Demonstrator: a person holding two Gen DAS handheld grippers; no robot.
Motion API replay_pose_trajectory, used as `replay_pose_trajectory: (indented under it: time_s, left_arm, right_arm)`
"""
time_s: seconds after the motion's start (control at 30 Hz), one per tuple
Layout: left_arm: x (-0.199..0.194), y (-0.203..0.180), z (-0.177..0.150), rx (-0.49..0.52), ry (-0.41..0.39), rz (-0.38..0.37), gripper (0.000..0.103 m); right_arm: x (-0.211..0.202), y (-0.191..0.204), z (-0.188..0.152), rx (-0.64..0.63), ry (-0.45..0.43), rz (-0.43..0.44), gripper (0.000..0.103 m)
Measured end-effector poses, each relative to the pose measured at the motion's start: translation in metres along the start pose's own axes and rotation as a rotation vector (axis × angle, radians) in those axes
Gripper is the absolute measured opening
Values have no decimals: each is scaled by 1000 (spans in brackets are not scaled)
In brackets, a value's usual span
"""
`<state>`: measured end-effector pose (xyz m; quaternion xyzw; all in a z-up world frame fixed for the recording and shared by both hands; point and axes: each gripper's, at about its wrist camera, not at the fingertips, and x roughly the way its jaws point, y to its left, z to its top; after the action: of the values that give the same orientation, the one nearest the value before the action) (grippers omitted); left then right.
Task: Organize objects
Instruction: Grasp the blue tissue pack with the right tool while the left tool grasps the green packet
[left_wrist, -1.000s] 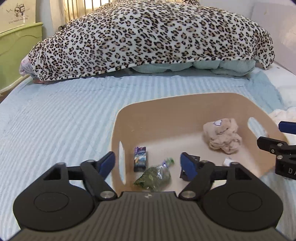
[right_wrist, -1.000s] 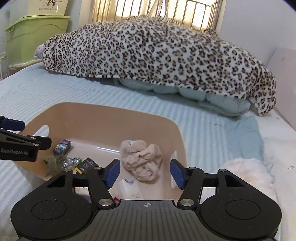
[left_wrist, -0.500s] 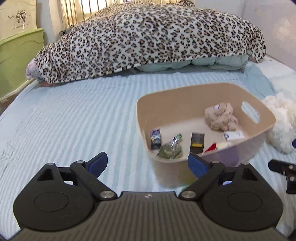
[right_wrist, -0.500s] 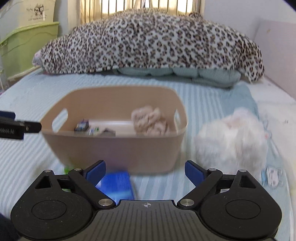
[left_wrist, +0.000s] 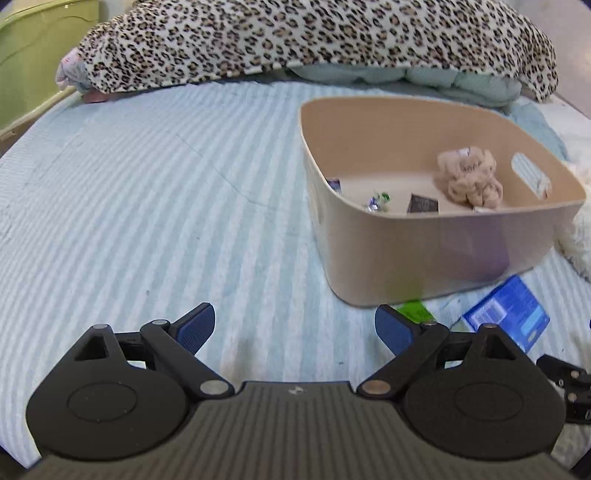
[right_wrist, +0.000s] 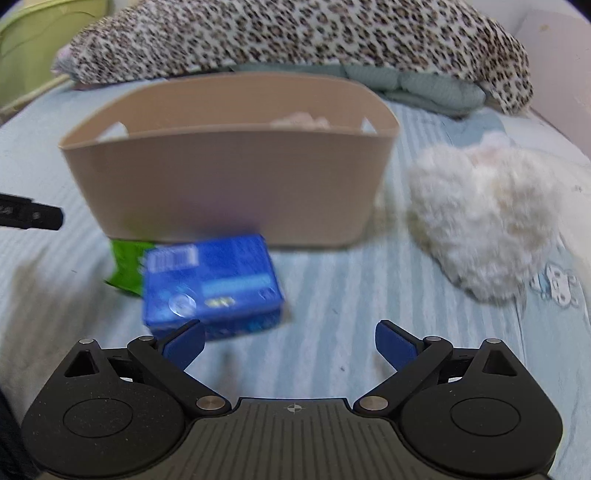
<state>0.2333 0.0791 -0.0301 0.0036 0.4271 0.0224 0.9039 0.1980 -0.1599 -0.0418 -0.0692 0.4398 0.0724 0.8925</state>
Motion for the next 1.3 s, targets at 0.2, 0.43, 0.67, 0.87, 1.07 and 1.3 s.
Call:
replay_pose_trajectory:
  time_s: [0.2,0.43,0.67,0.87,1.07,1.3]
  left_arm:
    - [11,-15,-11,46,21,-3,94]
    - [15,-20,-16,80,11,31,94]
    - [18,-16,-19,51,15,30,94]
    - [21,-15,-20,35,35,12,94]
    - [19,-18,-21,37,33,-14,94]
    - [20,-17,-20,18,36,-23,94]
  right_arm:
    - [9,-9,3,54,7,5,97]
    - [-12,3,4,63,-79,101,103]
    - [12,27,4,15,-2,141,103]
    - [21,16,0,50,5,62,103]
    - [16,-11,-5,71,12,-19,103]
    - [3,-34,-6,177,7,41,103]
